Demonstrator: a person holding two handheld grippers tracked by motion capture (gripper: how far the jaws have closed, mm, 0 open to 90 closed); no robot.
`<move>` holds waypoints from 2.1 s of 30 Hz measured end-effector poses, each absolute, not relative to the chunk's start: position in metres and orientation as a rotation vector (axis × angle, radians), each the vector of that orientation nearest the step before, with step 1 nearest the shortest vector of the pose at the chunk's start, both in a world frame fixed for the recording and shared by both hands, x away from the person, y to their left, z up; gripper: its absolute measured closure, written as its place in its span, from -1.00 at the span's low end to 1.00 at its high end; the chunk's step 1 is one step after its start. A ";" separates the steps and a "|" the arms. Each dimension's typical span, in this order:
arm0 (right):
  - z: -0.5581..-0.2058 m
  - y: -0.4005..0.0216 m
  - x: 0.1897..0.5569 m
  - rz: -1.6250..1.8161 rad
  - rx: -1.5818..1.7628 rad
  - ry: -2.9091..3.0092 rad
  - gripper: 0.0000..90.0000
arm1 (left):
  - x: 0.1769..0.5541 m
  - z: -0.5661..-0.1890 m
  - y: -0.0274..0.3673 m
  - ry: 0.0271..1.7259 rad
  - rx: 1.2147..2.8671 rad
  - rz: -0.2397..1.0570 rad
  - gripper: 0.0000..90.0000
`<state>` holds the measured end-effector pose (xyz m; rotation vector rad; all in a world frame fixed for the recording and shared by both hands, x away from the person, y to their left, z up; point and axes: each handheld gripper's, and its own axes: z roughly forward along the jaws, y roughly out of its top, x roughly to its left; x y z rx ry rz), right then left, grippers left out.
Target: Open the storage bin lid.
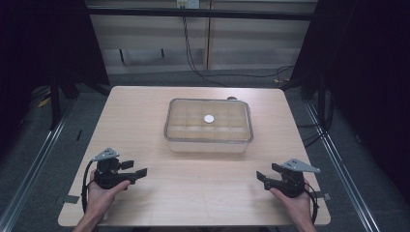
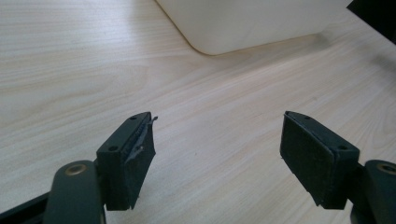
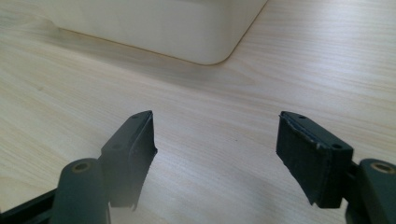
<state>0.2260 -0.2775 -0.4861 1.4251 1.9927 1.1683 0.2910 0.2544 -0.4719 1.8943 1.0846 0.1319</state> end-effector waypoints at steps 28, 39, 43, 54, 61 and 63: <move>-0.465 -0.270 0.239 1.299 1.384 2.099 -0.42 | 0.297 -0.456 0.230 0.927 1.958 0.211 0.08; -0.449 -0.277 0.255 1.329 1.398 2.088 -0.38 | 0.309 -0.444 0.227 0.911 1.960 0.216 0.07; -0.441 -0.280 0.264 1.369 1.397 2.087 -0.38 | 0.317 -0.439 0.227 0.945 1.949 0.189 -0.01; -0.423 -0.273 0.285 1.398 1.388 2.087 -0.42 | 0.334 -0.430 0.220 0.921 1.937 0.170 -0.21; -0.424 -0.264 0.306 1.362 1.410 2.156 -0.45 | 0.347 -0.425 0.215 0.949 1.901 0.203 -0.26; -0.423 -0.263 0.310 1.370 1.416 2.170 -0.43 | 0.351 -0.424 0.213 0.943 1.894 0.197 -0.26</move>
